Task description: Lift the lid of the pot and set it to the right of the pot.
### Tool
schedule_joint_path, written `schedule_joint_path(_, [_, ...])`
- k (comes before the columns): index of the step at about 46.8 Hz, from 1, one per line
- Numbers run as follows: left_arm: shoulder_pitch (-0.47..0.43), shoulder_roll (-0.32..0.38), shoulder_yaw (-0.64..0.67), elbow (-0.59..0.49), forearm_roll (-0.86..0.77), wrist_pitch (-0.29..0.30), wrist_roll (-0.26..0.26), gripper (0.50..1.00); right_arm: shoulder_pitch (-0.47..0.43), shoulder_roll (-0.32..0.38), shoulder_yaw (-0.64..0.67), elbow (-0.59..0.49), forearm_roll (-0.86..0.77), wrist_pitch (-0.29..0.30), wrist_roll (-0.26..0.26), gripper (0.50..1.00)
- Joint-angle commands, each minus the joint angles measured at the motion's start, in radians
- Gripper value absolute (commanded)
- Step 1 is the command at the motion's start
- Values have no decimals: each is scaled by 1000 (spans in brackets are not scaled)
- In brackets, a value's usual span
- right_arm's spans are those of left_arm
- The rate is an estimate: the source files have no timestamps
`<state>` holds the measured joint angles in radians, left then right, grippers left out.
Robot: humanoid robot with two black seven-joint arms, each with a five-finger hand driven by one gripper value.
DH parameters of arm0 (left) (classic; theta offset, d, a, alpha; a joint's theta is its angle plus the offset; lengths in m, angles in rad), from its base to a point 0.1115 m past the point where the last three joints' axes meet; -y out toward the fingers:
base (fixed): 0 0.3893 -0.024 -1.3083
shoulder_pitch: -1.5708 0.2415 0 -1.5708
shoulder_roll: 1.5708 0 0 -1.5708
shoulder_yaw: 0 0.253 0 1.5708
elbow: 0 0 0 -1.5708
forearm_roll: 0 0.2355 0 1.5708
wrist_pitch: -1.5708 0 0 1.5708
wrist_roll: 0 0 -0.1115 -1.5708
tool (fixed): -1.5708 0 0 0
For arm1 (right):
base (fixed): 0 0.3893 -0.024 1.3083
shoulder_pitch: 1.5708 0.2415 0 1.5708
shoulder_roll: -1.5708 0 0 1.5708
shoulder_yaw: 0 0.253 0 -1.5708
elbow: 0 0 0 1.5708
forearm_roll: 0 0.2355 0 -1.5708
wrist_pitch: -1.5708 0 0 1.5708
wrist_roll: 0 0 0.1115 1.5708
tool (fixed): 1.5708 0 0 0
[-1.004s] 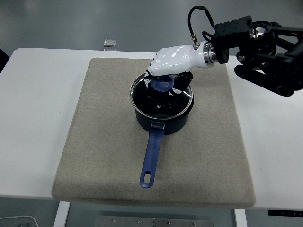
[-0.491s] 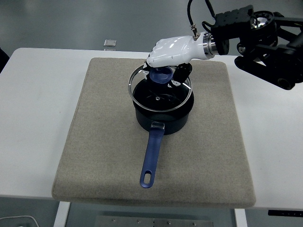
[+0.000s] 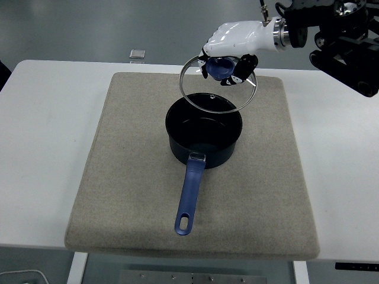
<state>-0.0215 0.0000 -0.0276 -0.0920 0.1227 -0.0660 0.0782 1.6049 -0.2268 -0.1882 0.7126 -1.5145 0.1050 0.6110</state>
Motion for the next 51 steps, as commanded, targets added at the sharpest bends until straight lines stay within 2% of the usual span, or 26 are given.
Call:
schedule_joint_path(1, [0, 0, 0, 0, 0, 0, 0, 1000, 1, -3, -2, -27, 0, 8, 0, 500])
schedule_joint_path(18, [0, 0, 0, 0, 0, 0, 0, 1000, -20, 3, -28, -174, -4, 10, 0, 500])
schedule_joint_path(29, [0, 0, 0, 0, 0, 0, 0, 1000, -33, 1, -71, -228, -1, 1, 0, 500])
schedule_joint_path(51, [0, 0, 0, 0, 0, 0, 0, 1000, -86, -16, -126, -245, -4, -1, 0, 500])
